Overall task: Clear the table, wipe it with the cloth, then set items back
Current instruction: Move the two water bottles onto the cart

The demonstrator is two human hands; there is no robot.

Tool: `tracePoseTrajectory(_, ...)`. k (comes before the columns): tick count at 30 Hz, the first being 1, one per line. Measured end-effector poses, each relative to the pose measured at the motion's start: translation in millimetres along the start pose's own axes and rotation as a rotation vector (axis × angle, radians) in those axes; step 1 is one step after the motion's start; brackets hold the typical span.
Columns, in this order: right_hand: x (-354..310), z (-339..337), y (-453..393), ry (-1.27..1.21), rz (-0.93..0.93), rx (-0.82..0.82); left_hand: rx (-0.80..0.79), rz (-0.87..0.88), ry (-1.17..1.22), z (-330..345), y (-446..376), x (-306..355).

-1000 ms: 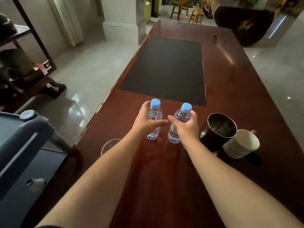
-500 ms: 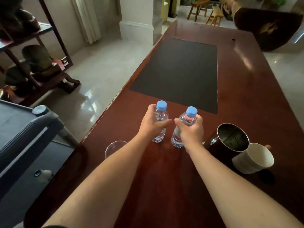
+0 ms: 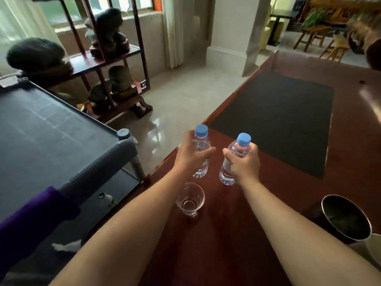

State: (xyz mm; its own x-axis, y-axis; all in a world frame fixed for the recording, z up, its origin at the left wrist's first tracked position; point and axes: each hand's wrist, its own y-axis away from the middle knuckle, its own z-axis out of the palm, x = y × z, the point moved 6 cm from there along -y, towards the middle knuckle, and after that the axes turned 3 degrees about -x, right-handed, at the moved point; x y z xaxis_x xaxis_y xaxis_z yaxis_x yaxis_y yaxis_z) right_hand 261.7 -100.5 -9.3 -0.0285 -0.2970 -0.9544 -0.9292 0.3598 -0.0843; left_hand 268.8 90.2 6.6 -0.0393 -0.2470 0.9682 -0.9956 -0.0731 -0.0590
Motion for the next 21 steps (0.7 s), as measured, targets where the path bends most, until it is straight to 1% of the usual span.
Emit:
tracePoseTrajectory(4, -27, 44, 8, 0.005, -0.056, -0.098, 0.097, 0.013, -0.023, -52, 9, -4)
tracePoseTrajectory(12, -63, 128, 51, -0.009, -0.115, -0.292, 0.241, -0.078, -0.004, -144, 53, -28)
tracePoseTrajectory(16, -65, 159, 76, -0.028, -0.114, -0.36, 0.304, -0.12, 0.002, -172, 81, -44)
tracePoseTrajectory(21, -56, 187, 101, -0.012, -0.098, -0.422, 0.354, -0.141, -0.067, -195, 110, -62)
